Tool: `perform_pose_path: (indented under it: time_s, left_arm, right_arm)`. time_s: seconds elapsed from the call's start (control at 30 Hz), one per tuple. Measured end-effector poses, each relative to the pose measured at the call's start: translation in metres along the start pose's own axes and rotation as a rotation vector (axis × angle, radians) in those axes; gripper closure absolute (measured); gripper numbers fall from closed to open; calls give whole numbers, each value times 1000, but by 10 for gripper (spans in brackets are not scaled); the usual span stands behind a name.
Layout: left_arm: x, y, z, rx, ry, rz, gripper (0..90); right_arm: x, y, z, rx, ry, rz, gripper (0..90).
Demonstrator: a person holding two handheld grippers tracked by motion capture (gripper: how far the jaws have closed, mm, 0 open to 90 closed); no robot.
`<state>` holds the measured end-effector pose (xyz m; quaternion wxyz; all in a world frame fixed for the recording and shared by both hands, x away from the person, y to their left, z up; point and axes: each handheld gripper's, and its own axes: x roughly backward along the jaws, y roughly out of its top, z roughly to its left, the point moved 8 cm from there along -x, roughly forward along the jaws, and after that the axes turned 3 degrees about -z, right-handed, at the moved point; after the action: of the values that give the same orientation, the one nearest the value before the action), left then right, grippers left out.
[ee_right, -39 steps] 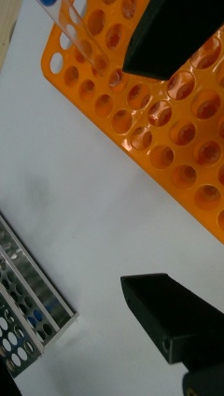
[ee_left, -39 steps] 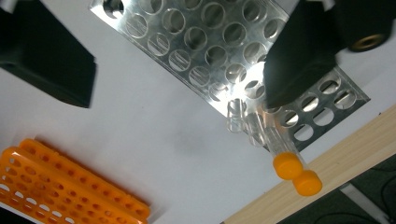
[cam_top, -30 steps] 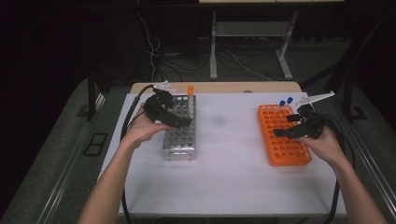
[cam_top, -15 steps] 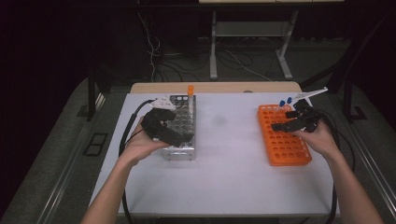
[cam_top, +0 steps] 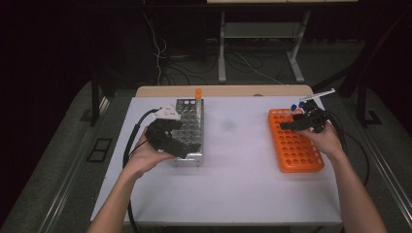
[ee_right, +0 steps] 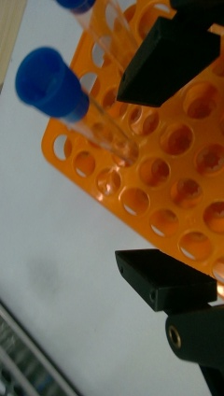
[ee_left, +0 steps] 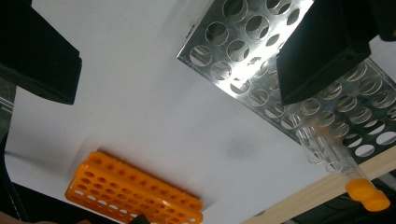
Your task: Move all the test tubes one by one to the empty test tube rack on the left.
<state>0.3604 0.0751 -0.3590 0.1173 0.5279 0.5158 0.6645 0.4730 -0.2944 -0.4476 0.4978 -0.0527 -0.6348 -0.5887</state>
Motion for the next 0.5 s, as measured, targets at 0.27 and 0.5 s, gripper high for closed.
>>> perform_pose_path:
  time_s: [0.27, 0.5]
  left_arm:
    - [-1, -5, 1, 4, -2, 1, 0]
    - [0, -8, 1, 5, -3, 4, 0]
  right_arm:
    - [-9, -1, -7, 12, -65, 7, 468]
    - [-15, 2, -10, 3, -98, -11, 641]
